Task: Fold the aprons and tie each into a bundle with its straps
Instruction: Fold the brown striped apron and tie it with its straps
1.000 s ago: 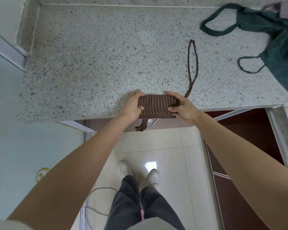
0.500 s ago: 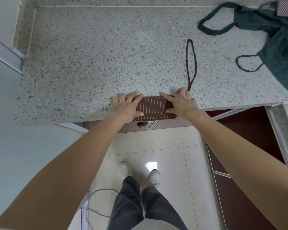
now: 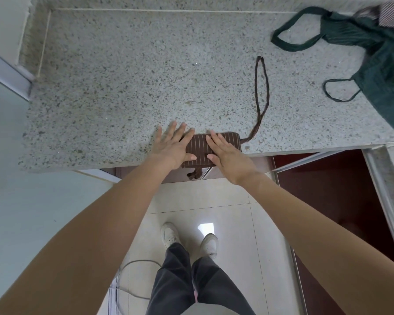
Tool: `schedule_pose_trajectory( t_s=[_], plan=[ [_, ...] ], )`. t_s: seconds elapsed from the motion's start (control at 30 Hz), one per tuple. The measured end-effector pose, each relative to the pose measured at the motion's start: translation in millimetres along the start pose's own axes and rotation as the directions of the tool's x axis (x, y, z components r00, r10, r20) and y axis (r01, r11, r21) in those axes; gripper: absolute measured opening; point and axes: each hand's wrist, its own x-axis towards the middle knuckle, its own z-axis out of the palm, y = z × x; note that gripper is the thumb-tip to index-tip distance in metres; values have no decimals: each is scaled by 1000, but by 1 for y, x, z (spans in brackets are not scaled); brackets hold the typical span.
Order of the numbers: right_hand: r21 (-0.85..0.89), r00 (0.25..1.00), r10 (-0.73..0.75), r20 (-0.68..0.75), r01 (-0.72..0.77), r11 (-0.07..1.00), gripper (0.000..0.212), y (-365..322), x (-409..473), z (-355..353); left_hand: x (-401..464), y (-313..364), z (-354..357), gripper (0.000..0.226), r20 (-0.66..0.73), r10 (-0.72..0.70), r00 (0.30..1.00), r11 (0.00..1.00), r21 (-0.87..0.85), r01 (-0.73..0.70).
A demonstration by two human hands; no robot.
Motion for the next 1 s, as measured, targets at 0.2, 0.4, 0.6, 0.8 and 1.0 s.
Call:
schedule_pose_trajectory(
  t_s=[0.2, 0.4, 0.6, 0.8, 1.0],
  plan=[
    [41, 994, 12, -106, -7, 999, 54, 11, 11, -11, -15, 7, 10, 81, -214, -104, 971, 936, -351, 22],
    [96, 990, 32, -136, -19, 995, 57, 11, 14, -9, -16, 26, 10, 68, -73, -430, 900, 600, -768, 224],
    [84, 994, 71, -84, -64, 994, 60, 10, 19, -14, -13, 25, 1, 36, 23, -368, 930, 354, -921, 163],
    [43, 994, 77, -73, -74, 996, 59, 8, 19, -16, -12, 34, -3, 63, 6, -293, 956, 326, -940, 106],
    [32, 994, 59, -91, -56, 998, 53, 6, 21, -17, -15, 57, -15, 69, -150, -350, 925, 607, -788, 102]
  ],
)
